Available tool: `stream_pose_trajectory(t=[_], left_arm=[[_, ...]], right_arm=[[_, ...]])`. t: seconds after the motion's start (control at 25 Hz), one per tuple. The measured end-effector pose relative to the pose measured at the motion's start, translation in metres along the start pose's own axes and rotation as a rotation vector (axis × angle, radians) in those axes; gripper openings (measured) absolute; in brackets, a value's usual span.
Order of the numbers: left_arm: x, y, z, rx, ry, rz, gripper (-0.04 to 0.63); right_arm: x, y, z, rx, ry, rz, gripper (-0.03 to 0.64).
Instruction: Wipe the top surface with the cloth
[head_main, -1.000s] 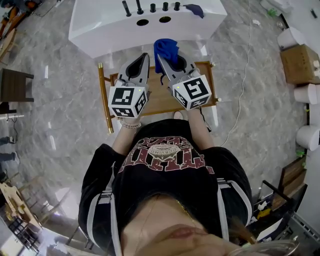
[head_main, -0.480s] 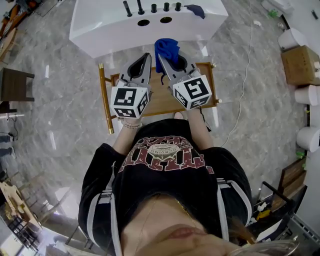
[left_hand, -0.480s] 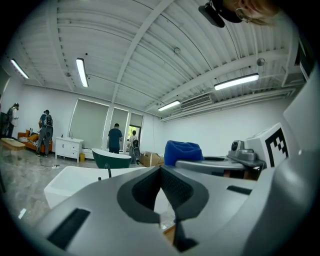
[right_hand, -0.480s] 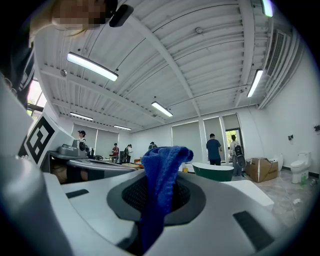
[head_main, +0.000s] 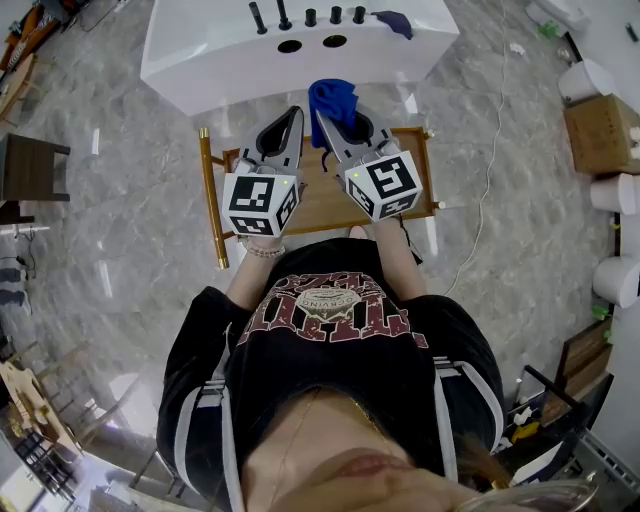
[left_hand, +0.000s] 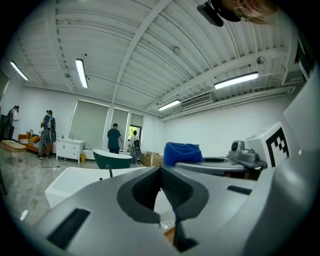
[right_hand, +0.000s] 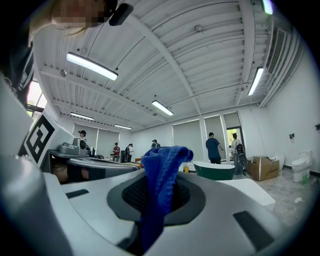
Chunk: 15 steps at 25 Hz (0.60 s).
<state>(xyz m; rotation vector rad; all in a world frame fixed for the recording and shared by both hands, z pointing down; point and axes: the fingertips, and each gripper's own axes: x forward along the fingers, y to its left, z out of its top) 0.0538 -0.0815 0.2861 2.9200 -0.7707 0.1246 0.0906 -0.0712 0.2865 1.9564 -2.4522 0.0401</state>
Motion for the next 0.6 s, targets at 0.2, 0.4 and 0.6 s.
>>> stream_pose_trajectory(t=[0.2, 0.4, 0.6], left_arm=[[0.0043, 0.0055, 0.0000, 0.005, 0.006, 0.007, 0.046], [0.0051, 0.0085, -0.0002, -0.002, 0.002, 0.008, 0.046], [0.0059, 0.0071, 0.0016, 0.013, 0.001, 0.008, 0.046]], right_arm=[[0.0057, -0.0031, -0.0009, 0.002, 0.007, 0.002, 0.055], [0.0087, -0.0040, -0.0044, 0.001, 0.015, 0.002, 0.055], [0.0095, -0.0045, -0.0046, -0.018, 0.025, 0.002, 0.055]])
